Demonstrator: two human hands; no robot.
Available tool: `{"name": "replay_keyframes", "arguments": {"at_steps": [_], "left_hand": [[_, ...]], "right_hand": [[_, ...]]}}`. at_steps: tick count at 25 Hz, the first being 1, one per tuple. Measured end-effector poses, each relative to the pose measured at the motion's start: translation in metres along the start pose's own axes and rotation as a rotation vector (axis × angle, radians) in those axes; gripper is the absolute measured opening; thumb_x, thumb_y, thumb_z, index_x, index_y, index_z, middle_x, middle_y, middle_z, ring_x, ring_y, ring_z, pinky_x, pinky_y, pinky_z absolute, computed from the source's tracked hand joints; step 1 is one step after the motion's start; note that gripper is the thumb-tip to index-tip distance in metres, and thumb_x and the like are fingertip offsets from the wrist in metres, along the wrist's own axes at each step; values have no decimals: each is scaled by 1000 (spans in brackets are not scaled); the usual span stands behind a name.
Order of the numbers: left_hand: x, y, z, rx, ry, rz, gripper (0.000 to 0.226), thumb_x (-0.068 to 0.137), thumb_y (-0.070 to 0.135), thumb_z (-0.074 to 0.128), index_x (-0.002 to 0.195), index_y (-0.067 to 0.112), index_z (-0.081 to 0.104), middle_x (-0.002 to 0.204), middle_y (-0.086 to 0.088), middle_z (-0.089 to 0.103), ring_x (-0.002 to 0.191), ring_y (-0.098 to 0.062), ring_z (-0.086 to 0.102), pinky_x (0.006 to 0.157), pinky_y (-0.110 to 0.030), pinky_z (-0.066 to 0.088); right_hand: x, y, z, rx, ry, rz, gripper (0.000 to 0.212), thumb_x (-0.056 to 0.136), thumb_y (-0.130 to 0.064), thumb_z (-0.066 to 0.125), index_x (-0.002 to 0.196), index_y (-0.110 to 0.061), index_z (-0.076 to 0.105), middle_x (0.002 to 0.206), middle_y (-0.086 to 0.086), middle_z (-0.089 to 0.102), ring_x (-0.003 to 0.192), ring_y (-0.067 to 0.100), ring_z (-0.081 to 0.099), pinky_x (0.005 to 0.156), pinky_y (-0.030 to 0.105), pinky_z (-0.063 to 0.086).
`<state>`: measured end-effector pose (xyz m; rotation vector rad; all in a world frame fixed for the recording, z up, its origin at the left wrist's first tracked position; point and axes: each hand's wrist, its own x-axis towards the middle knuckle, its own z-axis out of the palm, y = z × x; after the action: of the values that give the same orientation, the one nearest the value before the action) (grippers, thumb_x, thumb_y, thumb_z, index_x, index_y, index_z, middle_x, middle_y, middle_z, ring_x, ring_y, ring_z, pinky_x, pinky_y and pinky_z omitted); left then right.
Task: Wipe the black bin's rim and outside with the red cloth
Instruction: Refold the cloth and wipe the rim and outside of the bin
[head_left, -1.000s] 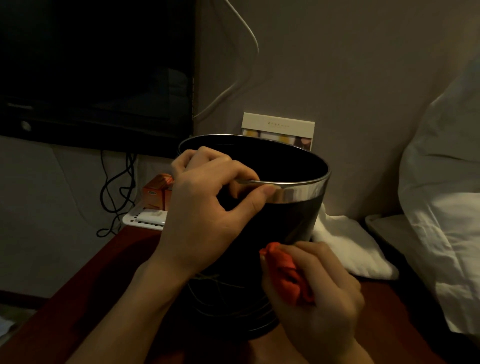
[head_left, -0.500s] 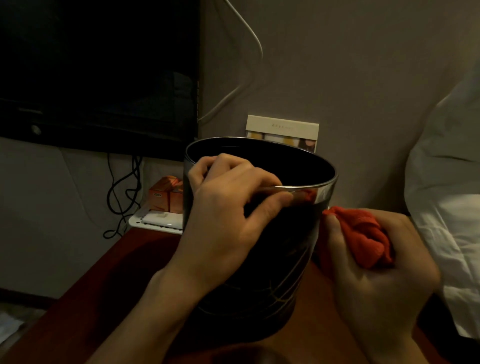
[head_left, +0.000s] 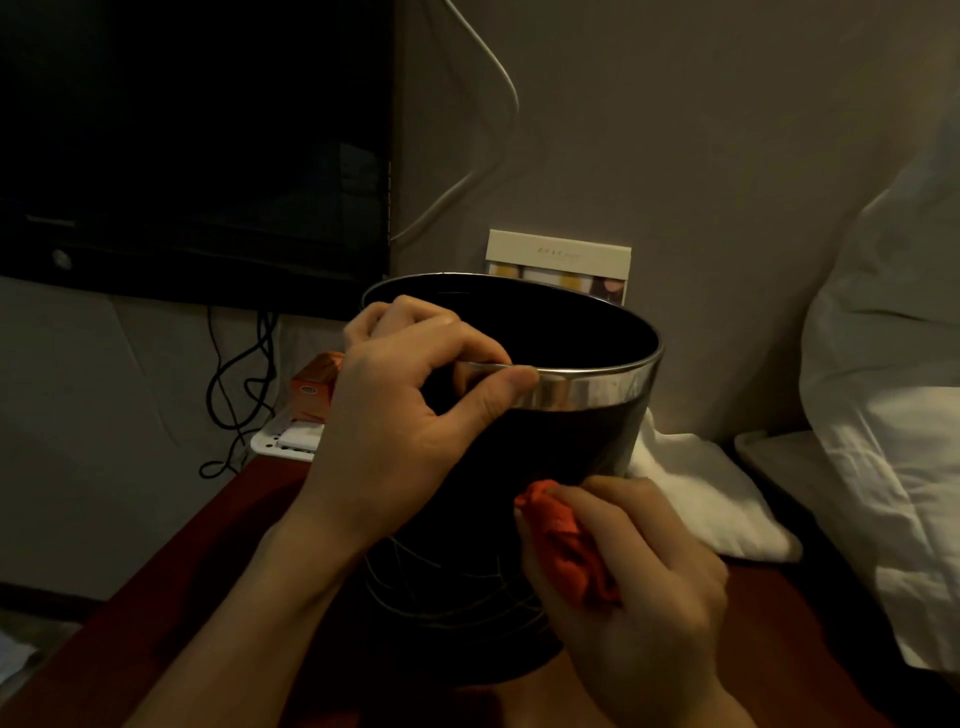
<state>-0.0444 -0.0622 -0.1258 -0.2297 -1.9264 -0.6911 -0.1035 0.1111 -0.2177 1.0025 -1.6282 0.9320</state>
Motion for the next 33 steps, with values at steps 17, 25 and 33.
{"name": "replay_keyframes", "arguments": {"at_steps": [17, 25, 33], "left_hand": [[0, 6, 7, 61, 23, 9, 11, 84, 41, 61, 80, 31, 62, 75, 12, 59, 91, -3, 52, 98, -26, 25], [0, 5, 6, 43, 15, 19, 11, 84, 44, 59, 81, 33, 61, 73, 11, 58, 91, -4, 52, 98, -32, 29], [2, -1, 0, -8, 78, -10, 17, 90, 40, 53, 77, 31, 59, 76, 15, 58, 86, -1, 53, 91, -39, 37]], "right_hand": [[16, 0, -10, -70, 81, 70, 24, 88, -26, 81, 100, -5, 81, 98, 9, 71, 86, 14, 63, 84, 15, 48], [22, 6, -18, -43, 87, 114, 24, 85, -25, 83, 101, -7, 81, 97, 3, 68, 87, 9, 60, 84, 9, 45], [17, -3, -10, 108, 39, 112, 21, 86, -29, 81, 97, -11, 80, 97, 1, 70, 87, 6, 65, 80, 16, 51]]}}
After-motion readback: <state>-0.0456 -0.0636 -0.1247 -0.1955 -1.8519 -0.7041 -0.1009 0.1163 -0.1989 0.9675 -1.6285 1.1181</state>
